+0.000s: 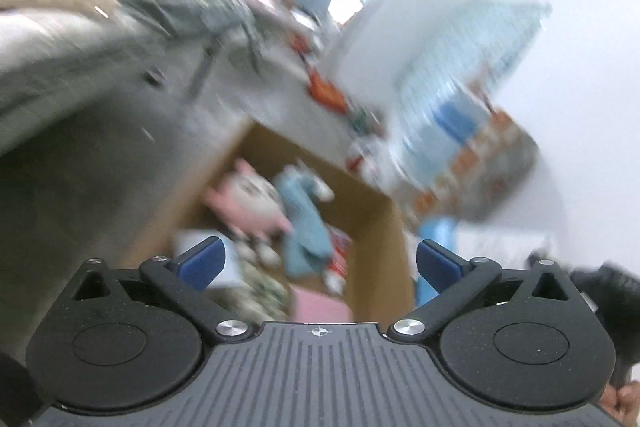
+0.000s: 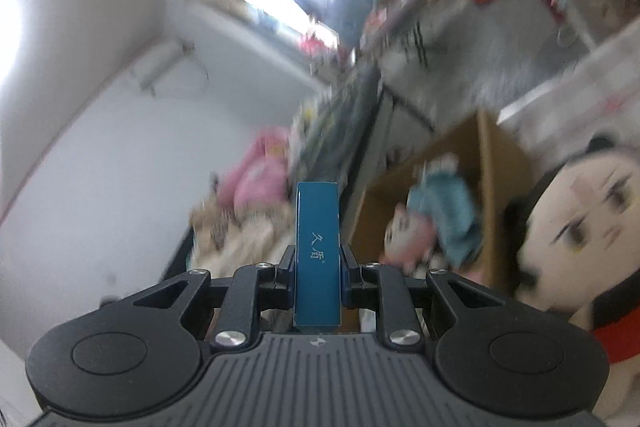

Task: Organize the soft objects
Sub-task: 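Lower the blue medicine box into the cardboard box and open the right gripper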

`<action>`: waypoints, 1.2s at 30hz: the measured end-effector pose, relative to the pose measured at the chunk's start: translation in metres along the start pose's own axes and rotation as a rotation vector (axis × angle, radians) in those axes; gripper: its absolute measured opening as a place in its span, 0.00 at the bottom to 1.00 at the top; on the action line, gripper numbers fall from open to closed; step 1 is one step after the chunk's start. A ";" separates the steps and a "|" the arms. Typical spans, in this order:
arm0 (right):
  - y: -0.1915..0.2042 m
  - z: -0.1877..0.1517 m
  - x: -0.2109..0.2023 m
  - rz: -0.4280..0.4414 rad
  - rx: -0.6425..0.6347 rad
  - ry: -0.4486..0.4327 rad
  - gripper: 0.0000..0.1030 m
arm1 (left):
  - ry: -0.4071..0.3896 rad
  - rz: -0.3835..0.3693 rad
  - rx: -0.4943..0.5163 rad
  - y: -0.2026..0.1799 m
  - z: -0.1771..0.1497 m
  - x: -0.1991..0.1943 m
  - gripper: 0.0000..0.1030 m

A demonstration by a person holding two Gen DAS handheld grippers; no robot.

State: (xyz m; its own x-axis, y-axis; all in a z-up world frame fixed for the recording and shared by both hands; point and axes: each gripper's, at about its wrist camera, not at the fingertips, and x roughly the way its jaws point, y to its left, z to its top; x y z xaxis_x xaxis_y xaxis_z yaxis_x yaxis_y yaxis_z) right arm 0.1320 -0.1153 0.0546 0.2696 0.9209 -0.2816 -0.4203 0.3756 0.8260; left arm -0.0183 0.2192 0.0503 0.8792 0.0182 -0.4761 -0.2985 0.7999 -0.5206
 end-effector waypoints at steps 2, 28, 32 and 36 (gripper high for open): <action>-0.003 -0.009 0.035 -0.017 0.035 0.103 0.16 | -0.064 0.045 -0.023 0.014 0.004 -0.016 0.99; -0.043 -0.075 0.196 -0.447 0.087 0.550 0.57 | -0.041 0.060 -0.146 0.084 0.004 0.009 0.99; -0.053 -0.079 0.211 -0.474 0.112 0.596 0.58 | -0.025 0.072 -0.174 0.084 0.001 0.014 0.99; -0.059 -0.088 0.231 -0.498 0.134 0.668 0.62 | -0.015 0.089 -0.199 0.085 0.001 0.015 0.99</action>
State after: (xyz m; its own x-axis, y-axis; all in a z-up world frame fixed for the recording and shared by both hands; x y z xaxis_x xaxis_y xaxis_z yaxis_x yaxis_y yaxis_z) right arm 0.1425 0.0846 -0.1018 -0.1907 0.5345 -0.8234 -0.2708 0.7776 0.5674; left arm -0.0301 0.2885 -0.0002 0.8512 0.0935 -0.5164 -0.4411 0.6606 -0.6075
